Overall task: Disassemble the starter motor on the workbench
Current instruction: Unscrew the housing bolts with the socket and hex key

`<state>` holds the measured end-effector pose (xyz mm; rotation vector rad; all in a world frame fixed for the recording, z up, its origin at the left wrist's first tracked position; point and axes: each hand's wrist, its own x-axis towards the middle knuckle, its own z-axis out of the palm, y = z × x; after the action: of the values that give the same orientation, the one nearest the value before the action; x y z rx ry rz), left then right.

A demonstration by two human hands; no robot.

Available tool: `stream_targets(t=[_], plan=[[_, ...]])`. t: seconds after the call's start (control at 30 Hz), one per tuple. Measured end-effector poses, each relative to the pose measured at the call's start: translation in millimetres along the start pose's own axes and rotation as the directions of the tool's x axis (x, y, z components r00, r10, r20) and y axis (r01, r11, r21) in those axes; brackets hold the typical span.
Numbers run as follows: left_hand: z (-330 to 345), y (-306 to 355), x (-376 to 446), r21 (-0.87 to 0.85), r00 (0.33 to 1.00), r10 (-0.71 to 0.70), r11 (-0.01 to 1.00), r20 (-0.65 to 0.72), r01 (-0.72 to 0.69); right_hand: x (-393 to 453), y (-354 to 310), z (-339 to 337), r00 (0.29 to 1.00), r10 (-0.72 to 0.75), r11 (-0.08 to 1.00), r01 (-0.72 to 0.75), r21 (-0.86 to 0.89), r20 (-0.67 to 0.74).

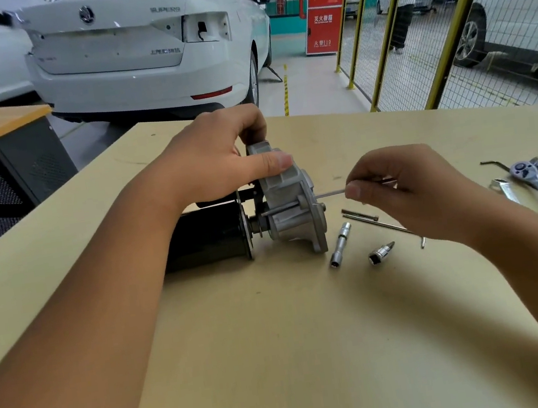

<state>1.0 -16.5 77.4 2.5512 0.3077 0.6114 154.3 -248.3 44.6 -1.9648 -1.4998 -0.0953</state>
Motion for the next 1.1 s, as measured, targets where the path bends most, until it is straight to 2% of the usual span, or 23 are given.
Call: stream_targets(t=[0.17,0.33,0.47,0.67,0.8,0.93,1.1], plan=[[-0.9,1.9,-3.8,-0.003,1.0,0.018,1.0,-0.021,-0.018,0.7,-2.0,1.9,0.995,-0.081,0.991,0.074,-0.108,-0.06],[-0.9,9.5,-6.8,0.081,0.995,0.057,0.995,-0.08,-0.05,0.9,-4.4,-0.8,0.985,-0.159,0.979,0.15,-0.135,-0.061],[0.1,12.2,-7.8,0.079,0.996,0.061,0.995,-0.063,-0.056,0.5,-8.2,-1.7,0.987,-0.141,0.989,0.136,-0.065,-0.081],[0.9,9.2,-7.2,0.078,0.995,0.076,0.994,-0.058,-0.072,3.2,-7.7,-1.4,0.988,-0.142,0.966,0.152,-0.209,0.063],[0.1,5.0,-5.1,0.078,0.998,0.057,0.995,-0.005,-0.056,1.9,-10.3,3.7,0.99,-0.137,0.966,0.13,-0.222,-0.017],[-5.0,0.1,-6.0,-0.038,0.989,0.045,0.999,0.14,-0.04,2.0,-10.8,6.3,0.988,-0.136,0.975,0.121,-0.187,-0.072],[-7.6,-10.5,-4.8,-0.075,0.979,0.048,0.997,0.197,-0.034,0.5,-14.5,11.4,0.989,-0.146,0.985,0.144,-0.096,-0.014]])
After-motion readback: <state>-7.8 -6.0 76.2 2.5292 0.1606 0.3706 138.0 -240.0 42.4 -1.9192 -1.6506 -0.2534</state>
